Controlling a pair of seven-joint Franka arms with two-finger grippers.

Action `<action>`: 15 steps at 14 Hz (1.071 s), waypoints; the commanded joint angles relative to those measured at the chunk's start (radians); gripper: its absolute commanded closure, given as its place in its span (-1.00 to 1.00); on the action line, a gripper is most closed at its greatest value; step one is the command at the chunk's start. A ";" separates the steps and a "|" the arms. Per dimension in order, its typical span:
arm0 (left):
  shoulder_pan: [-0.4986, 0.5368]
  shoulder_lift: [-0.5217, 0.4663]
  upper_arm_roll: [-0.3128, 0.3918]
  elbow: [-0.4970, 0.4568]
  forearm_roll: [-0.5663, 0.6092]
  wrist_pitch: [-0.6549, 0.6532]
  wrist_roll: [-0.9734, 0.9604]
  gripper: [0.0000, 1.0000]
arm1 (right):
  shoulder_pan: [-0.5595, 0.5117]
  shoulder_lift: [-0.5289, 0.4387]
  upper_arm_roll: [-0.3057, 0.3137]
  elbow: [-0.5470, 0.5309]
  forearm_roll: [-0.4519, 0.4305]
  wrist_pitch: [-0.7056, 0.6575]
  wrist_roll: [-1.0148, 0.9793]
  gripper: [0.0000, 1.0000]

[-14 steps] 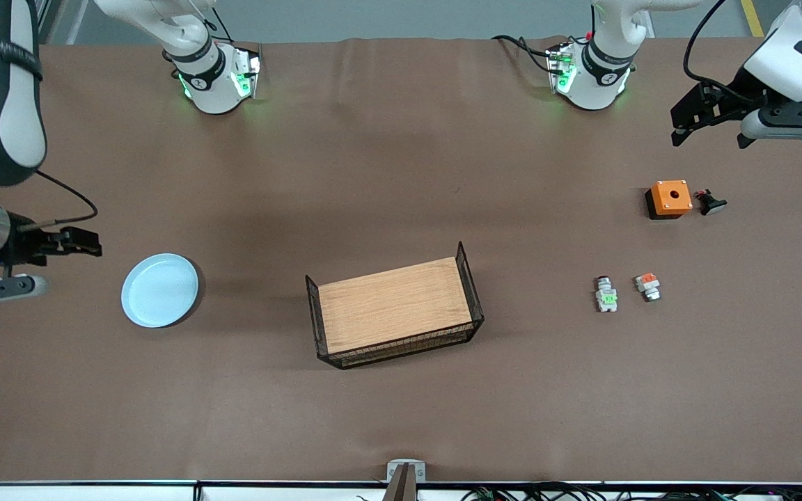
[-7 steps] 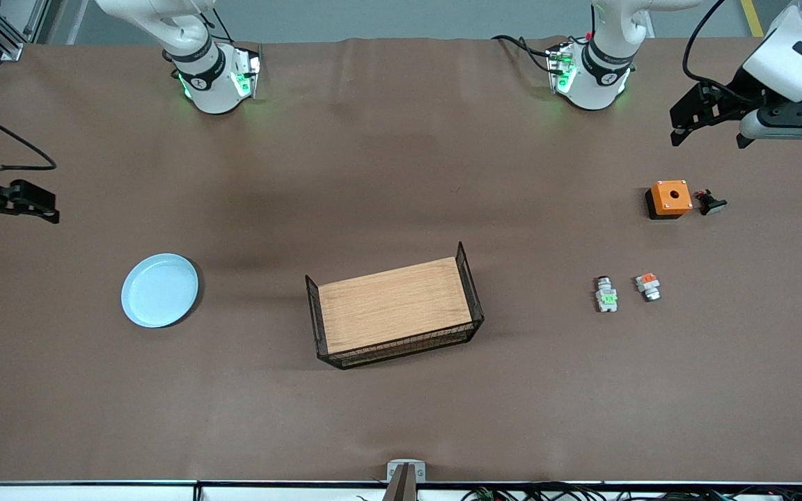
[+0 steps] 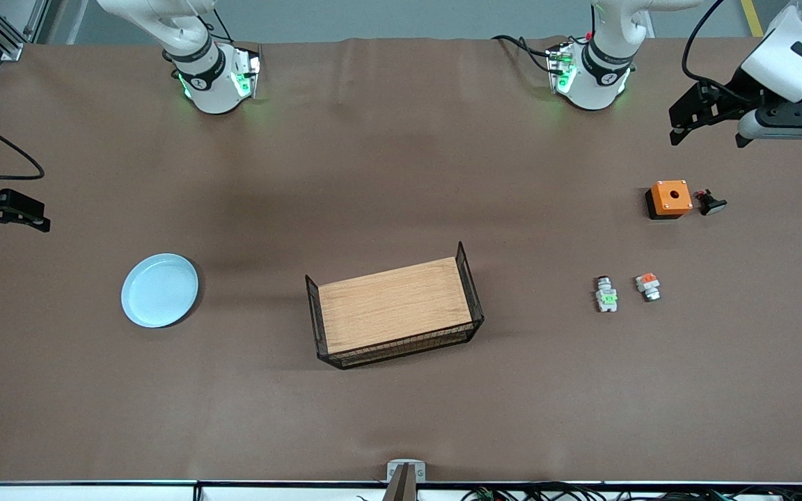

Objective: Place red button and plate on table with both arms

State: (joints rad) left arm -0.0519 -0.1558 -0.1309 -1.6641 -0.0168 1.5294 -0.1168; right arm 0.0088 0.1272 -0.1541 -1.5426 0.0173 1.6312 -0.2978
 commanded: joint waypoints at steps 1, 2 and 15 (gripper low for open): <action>0.000 -0.015 -0.006 -0.009 0.008 -0.006 -0.014 -1.00 | -0.032 -0.057 0.022 -0.028 0.027 -0.072 -0.063 -1.00; 0.000 -0.015 -0.006 -0.009 0.008 -0.006 -0.014 -1.00 | -0.030 -0.066 0.022 -0.019 0.024 -0.123 -0.058 -1.00; 0.000 -0.013 -0.006 -0.009 0.008 -0.006 -0.015 -1.00 | 0.007 -0.046 0.016 0.068 -0.030 -0.159 0.052 -1.00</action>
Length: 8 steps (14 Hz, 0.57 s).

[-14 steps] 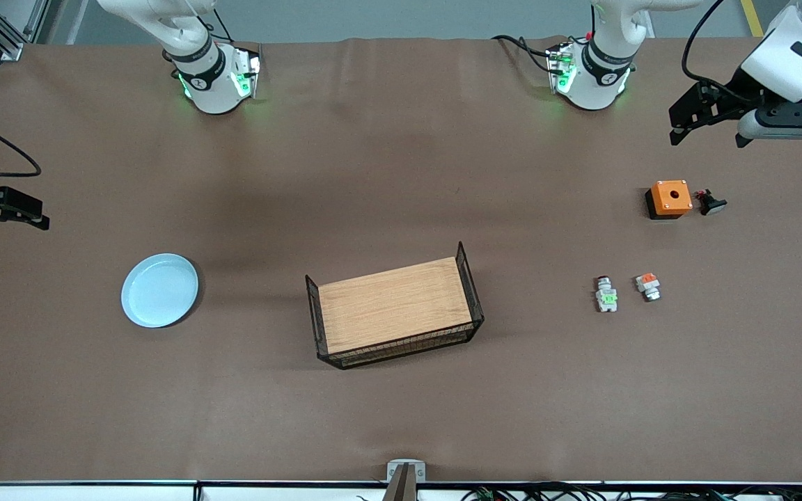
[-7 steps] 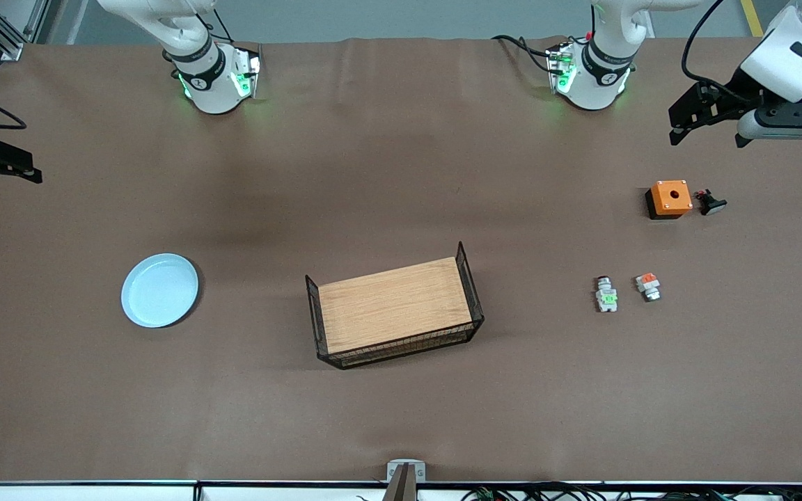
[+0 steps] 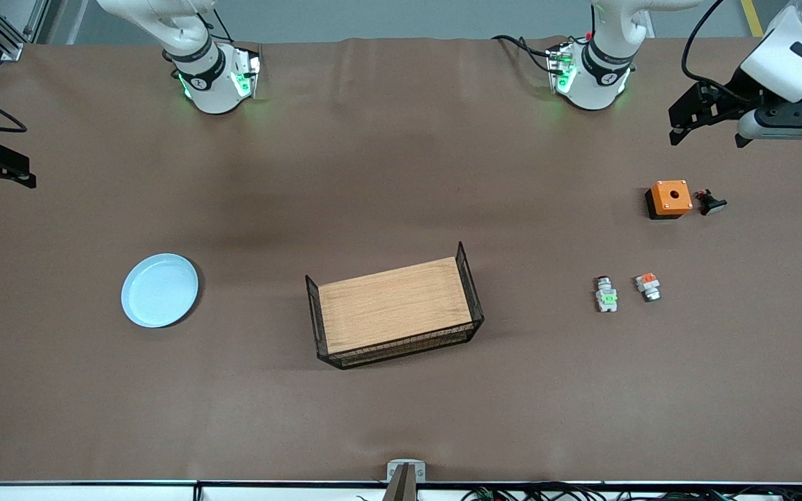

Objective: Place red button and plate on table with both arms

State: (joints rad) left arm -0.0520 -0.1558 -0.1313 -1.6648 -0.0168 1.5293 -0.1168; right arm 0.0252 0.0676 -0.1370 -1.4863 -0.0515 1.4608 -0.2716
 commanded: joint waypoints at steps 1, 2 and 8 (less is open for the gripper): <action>0.000 -0.013 -0.005 -0.009 0.008 -0.006 -0.015 -1.00 | -0.011 0.024 -0.001 0.009 0.064 0.013 0.058 -1.00; 0.000 -0.013 -0.005 -0.009 0.008 -0.006 -0.015 -1.00 | -0.010 0.031 -0.001 0.008 0.085 0.015 0.104 -1.00; 0.000 -0.013 -0.005 -0.009 0.008 -0.005 -0.015 -1.00 | 0.030 0.049 0.004 0.003 0.079 0.007 0.154 -1.00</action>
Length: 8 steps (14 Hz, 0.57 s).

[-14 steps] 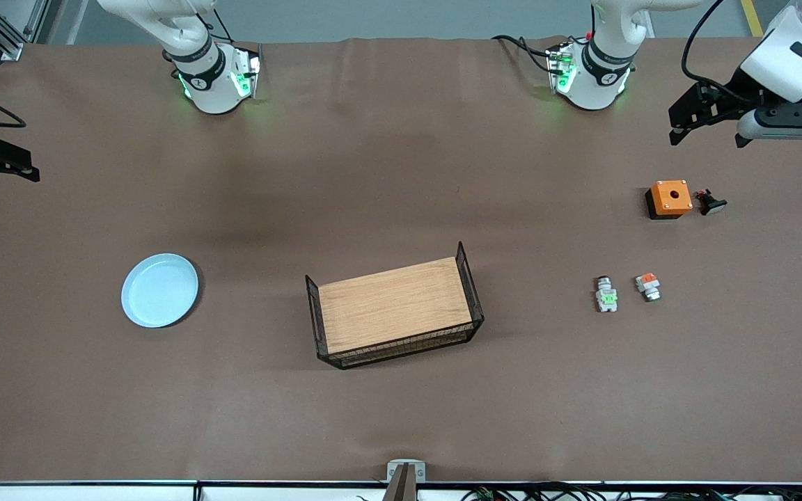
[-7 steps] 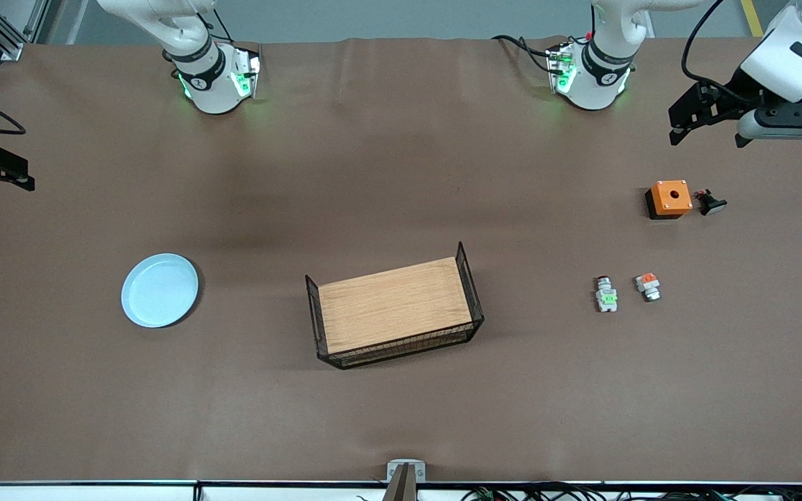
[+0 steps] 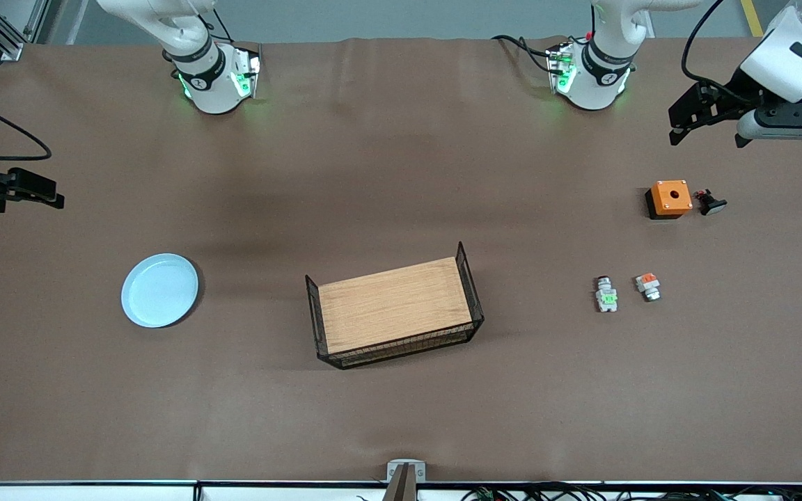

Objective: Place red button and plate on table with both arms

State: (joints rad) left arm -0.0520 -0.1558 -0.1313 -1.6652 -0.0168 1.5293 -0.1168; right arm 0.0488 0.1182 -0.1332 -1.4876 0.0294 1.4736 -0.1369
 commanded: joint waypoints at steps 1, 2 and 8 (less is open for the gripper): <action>0.000 -0.013 -0.005 -0.008 0.008 -0.004 -0.015 -1.00 | 0.005 0.003 0.000 0.004 -0.006 -0.006 0.019 -1.00; 0.000 -0.013 -0.005 -0.008 0.008 -0.004 -0.015 -1.00 | 0.005 0.008 0.000 0.006 -0.012 -0.009 0.017 -1.00; 0.000 -0.013 -0.005 -0.008 0.008 -0.004 -0.017 -1.00 | 0.069 0.009 0.003 0.006 -0.092 -0.036 0.066 -1.00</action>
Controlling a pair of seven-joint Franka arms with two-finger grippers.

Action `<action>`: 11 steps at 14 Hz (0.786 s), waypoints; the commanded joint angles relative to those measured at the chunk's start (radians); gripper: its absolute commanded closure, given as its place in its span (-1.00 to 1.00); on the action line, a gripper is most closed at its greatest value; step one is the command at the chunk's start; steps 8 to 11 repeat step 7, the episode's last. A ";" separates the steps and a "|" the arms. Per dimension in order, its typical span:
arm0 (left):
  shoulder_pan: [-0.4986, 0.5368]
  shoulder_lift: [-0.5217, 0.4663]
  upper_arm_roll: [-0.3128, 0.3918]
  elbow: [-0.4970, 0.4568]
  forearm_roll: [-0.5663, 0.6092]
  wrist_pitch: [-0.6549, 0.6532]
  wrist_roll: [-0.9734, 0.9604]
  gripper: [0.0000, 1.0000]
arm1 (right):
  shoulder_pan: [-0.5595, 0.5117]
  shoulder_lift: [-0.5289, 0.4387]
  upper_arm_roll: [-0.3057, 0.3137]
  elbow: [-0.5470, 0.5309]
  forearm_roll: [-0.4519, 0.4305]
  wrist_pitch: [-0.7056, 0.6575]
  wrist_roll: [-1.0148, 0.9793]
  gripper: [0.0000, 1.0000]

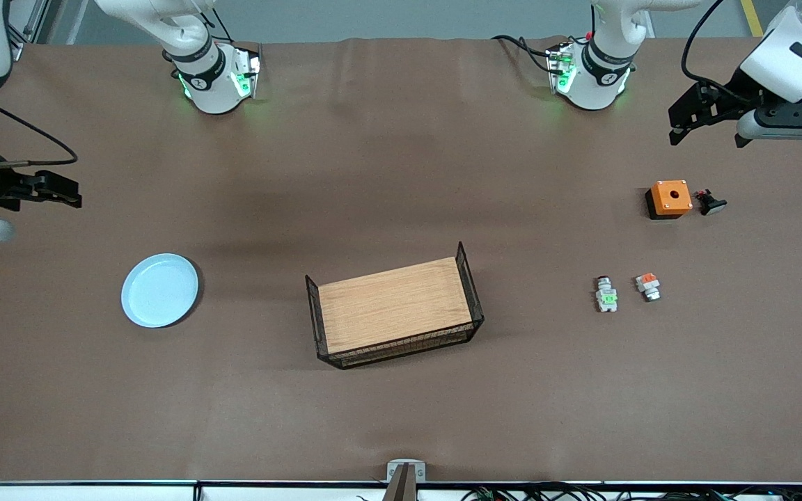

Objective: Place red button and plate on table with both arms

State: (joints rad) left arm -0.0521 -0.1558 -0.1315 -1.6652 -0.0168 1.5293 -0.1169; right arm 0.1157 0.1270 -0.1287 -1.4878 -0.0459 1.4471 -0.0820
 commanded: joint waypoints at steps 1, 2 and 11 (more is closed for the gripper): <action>0.000 -0.013 -0.005 -0.008 0.008 -0.004 -0.015 -1.00 | 0.001 0.000 -0.002 0.006 -0.017 -0.007 0.007 -1.00; 0.000 -0.013 -0.005 -0.008 0.008 -0.004 -0.015 -1.00 | 0.001 0.000 -0.002 0.006 -0.017 -0.007 0.005 -1.00; 0.000 -0.013 -0.005 -0.008 0.008 -0.004 -0.017 -1.00 | -0.014 -0.013 -0.006 0.006 -0.015 -0.037 -0.027 -1.00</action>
